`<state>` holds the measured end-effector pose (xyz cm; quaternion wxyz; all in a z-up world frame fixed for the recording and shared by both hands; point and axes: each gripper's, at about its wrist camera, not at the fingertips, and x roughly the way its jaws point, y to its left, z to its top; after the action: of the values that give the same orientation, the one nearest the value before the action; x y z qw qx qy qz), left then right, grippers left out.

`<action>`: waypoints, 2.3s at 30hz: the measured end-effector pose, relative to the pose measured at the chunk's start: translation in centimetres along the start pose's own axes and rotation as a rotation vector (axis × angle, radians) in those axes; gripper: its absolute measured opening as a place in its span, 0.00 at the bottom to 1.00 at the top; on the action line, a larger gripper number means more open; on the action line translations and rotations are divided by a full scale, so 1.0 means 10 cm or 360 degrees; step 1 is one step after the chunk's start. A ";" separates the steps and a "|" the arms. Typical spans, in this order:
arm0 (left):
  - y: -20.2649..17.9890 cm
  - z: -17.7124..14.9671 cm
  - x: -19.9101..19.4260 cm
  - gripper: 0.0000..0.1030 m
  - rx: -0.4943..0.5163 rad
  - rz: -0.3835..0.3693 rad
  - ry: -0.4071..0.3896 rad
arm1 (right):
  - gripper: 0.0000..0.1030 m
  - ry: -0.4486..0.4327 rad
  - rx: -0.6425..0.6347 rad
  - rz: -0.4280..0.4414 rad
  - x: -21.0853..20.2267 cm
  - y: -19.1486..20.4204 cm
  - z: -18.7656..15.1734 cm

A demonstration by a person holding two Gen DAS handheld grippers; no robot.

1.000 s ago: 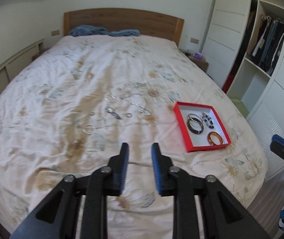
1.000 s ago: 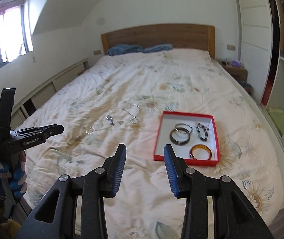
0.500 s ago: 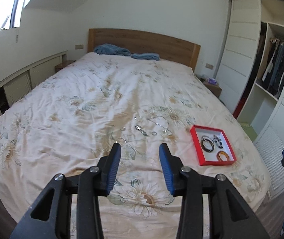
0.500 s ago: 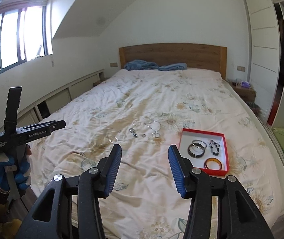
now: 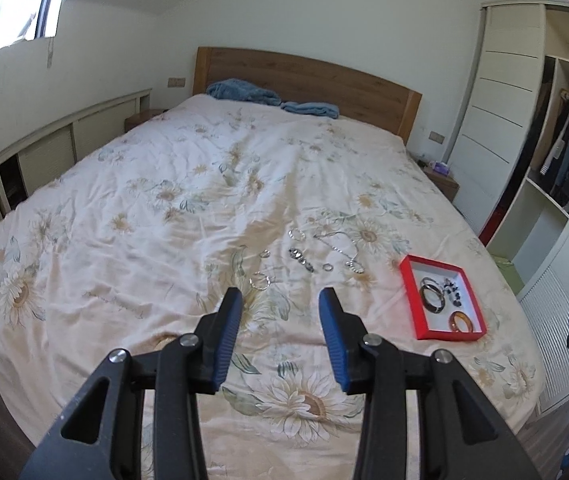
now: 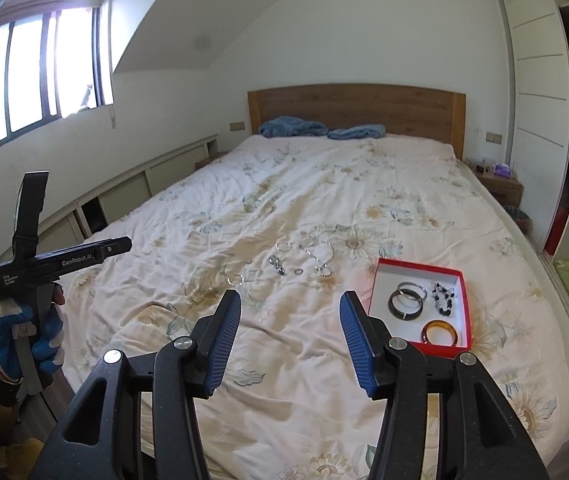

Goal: Organize jewelry
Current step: 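Move both tools back over the remaining silver jewelry, then grasp the twisted silver hoop earring with the left tool while the right tool grasps a silver ring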

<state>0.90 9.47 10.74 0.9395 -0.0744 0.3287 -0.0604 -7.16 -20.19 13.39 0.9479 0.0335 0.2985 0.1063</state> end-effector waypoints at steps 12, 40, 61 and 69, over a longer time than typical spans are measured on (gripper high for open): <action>0.28 -0.18 0.86 0.38 -0.0116 0.0112 0.0178 | 0.50 0.0202 0.0031 0.0095 0.98 -0.16 -0.18; 0.39 -0.20 3.14 0.38 -0.0310 0.0072 0.0539 | 0.50 0.0508 0.0074 0.0335 3.28 -0.45 -0.29; 0.66 -0.27 3.59 0.04 -0.0467 0.0114 0.0506 | 0.50 0.0577 -0.0034 0.0340 4.02 -0.20 -0.17; 0.66 -0.29 3.52 0.04 -0.0435 0.0048 0.0407 | 0.50 0.0579 -0.0095 0.0248 4.37 -0.12 -0.05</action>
<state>26.79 9.91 -14.09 0.8720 -0.1882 0.4518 -0.0100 27.71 -11.65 -11.57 0.8678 0.0088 0.4581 0.1925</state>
